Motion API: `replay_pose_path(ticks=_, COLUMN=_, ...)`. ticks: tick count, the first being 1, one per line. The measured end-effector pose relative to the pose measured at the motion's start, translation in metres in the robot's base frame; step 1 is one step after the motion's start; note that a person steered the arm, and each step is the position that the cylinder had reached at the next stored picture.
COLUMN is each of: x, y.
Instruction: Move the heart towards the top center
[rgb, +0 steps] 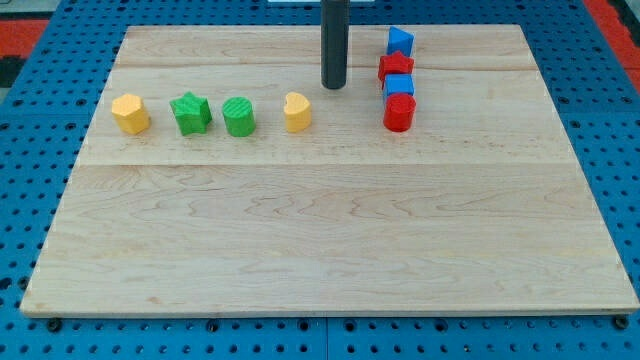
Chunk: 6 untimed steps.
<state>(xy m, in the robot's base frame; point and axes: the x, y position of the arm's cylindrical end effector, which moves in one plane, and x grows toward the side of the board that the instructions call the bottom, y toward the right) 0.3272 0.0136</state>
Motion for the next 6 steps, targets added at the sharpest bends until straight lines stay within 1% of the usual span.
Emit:
replay_pose_path(ticks=1, x=0.052, y=-0.02)
replay_pose_path(ticks=2, x=0.09, y=-0.006)
replay_pose_path(ticks=4, x=0.066, y=-0.055)
replay_pose_path(ticks=5, x=0.01, y=-0.077)
replay_pose_path(ticks=6, x=-0.026, y=-0.087)
